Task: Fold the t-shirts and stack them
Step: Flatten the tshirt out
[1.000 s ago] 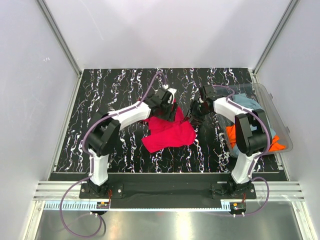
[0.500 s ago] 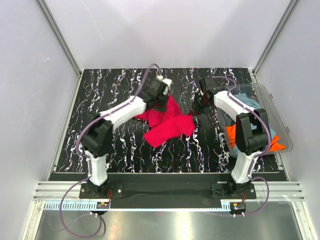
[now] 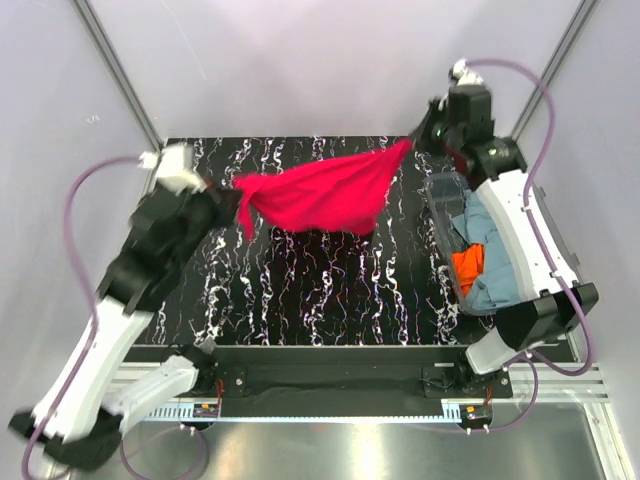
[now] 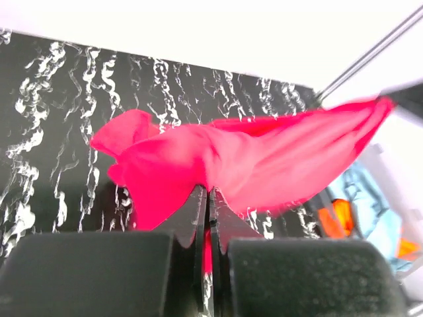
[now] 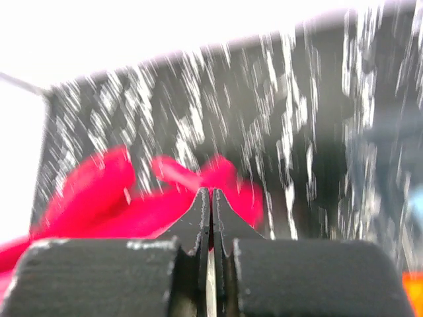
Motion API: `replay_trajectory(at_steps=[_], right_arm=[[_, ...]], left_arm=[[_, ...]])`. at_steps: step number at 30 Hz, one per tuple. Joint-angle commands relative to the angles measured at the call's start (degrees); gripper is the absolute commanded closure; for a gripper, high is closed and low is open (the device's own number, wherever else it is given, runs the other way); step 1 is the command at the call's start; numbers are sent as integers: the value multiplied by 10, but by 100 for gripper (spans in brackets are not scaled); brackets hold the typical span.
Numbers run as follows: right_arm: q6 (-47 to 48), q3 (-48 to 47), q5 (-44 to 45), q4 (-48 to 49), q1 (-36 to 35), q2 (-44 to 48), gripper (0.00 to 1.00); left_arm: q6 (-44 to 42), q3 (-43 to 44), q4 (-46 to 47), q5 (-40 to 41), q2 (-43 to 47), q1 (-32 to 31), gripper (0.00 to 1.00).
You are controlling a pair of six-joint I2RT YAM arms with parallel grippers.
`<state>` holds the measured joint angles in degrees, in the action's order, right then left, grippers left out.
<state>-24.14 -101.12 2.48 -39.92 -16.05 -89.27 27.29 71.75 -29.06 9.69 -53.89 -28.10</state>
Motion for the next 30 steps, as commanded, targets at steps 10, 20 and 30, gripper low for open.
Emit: replay_trajectory(at_steps=[10, 20, 30], right_arm=[[-55, -525, -124, 79, -6, -280, 100], [-292, -539, -238, 253, -33, -311, 100], [-227, -39, -328, 224, 83, -151, 100]], left_arm=[[29, 25, -108, 2, 238, 7, 100], [-70, 306, -148, 8, 127, 6, 100], [159, -140, 30, -289, 180, -19, 100]])
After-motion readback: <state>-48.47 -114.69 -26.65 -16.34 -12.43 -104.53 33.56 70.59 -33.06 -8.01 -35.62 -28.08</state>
